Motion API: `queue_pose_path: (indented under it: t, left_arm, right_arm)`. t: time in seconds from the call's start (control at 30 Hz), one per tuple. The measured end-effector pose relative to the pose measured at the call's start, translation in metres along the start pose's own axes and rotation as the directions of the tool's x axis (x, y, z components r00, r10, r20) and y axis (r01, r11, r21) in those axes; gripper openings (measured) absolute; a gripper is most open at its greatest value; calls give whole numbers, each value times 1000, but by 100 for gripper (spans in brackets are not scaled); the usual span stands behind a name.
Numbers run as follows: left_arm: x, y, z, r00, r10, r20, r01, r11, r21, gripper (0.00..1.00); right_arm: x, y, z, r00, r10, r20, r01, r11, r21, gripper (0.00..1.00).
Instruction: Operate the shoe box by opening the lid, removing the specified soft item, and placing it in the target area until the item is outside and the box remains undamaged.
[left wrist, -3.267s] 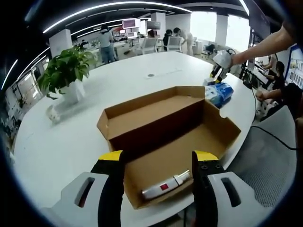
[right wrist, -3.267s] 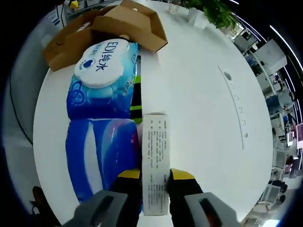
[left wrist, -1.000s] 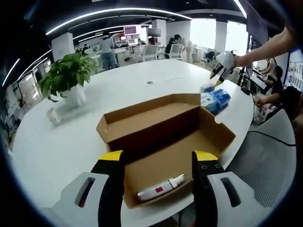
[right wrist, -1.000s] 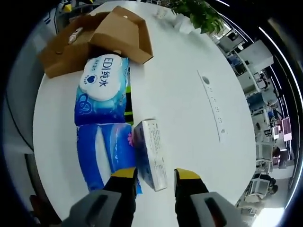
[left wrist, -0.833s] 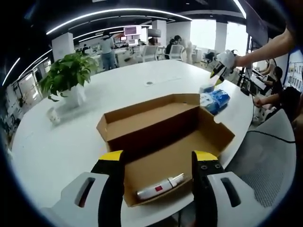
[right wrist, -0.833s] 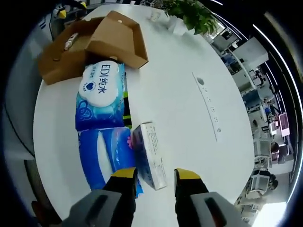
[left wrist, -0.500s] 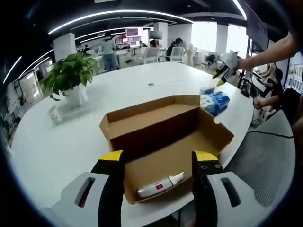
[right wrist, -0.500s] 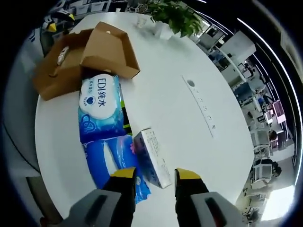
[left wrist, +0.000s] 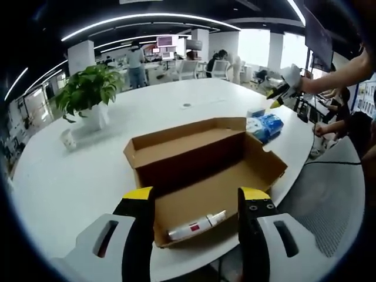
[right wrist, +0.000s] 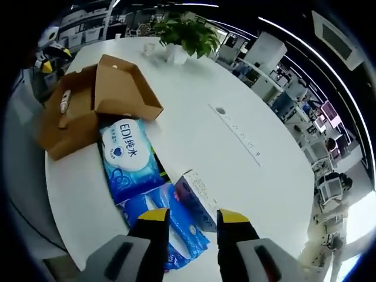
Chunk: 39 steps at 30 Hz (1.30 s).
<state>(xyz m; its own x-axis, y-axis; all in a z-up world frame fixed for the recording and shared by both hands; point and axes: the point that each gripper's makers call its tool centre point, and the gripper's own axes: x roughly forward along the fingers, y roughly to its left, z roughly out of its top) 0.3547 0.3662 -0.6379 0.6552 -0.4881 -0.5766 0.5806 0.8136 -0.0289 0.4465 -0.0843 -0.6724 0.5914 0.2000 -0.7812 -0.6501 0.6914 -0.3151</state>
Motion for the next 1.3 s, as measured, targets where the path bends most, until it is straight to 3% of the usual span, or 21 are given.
queue_pose_path:
  t: [0.17, 0.23, 0.5, 0.83, 0.97, 1.3]
  left_arm:
    - [1, -1, -1, 1000, -4, 0, 4, 1000, -4, 56]
    - [1, -2, -3, 1000, -6, -1, 6, 1000, -4, 56]
    - [-1, -5, -9, 1000, -10, -5, 10, 1000, -16, 56]
    - [-4, -8, -21, 1000, -9, -16, 8, 999, -35, 56]
    - [-6, -7, -24, 1000, -4, -19, 3, 999, -40, 56]
    - [-9, -2, -28, 1000, 5, -24, -6, 999, -47, 56]
  right_arm:
    - [-4, 14, 7, 999, -1, 51, -2, 999, 55, 28]
    - [-5, 30, 15, 993, 49, 105, -65, 987, 150, 29]
    - [-18, 56, 52, 968, 67, 243, -123, 967, 225, 30]
    - [-19, 108, 84, 935, 147, 323, -224, 950, 216, 30]
    - [-17, 138, 95, 917, 200, 346, -276, 942, 189, 30]
    - [-18, 172, 102, 898, 245, 365, -329, 925, 189, 32]
